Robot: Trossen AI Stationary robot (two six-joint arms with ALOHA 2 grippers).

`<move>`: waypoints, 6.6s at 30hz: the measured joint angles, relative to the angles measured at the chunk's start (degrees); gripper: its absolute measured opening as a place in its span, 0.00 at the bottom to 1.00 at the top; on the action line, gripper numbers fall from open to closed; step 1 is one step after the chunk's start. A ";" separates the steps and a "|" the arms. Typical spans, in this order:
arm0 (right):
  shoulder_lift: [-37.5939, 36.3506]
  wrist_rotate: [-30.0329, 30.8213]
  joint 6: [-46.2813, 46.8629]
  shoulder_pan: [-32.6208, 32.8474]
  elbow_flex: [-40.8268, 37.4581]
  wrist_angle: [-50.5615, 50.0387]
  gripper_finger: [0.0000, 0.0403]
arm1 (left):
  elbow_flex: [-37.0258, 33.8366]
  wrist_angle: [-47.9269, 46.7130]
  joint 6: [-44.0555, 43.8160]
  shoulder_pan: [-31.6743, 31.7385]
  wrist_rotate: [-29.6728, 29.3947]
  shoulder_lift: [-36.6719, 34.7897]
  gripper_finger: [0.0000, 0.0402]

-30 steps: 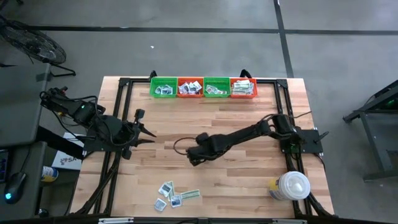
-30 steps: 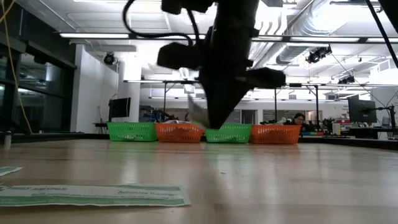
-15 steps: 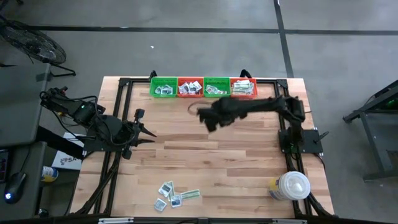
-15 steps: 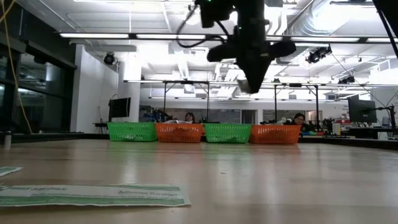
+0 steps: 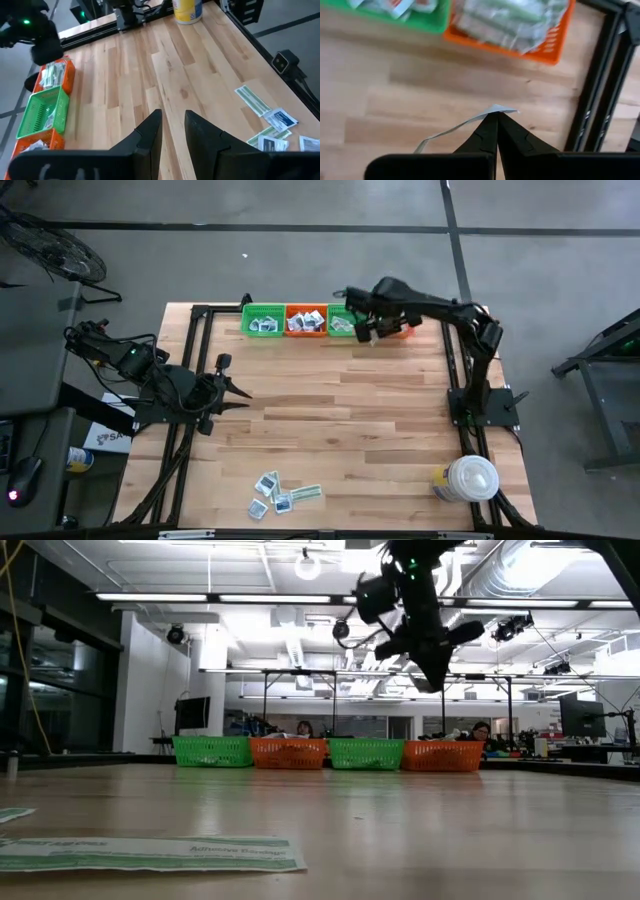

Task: Pick & Place First Aid Supplies
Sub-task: Put the top green bandage pack in the right orange bin, then put the top gray towelette pack in the left orange bin

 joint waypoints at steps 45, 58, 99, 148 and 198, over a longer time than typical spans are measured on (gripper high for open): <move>7.72 1.83 -7.34 -17.08 -0.02 6.12 0.00 | 0.00 -0.07 -5.11 0.00 -8.68 0.00 0.20; 7.72 1.70 -7.28 -18.17 -0.02 6.23 0.18 | 0.00 -0.09 -5.14 0.00 -8.70 0.00 0.20; -10.60 -2.23 -5.36 12.06 0.00 15.51 0.27 | 0.00 -1.09 -4.02 0.00 -8.42 0.02 0.20; -21.11 15.38 -7.22 34.98 -0.02 6.97 0.27 | -19.52 30.05 -29.64 -11.86 20.81 32.63 0.47; -21.07 13.58 -15.06 35.11 -0.02 8.35 0.27 | -17.18 30.29 -40.24 -15.04 8.30 51.30 0.36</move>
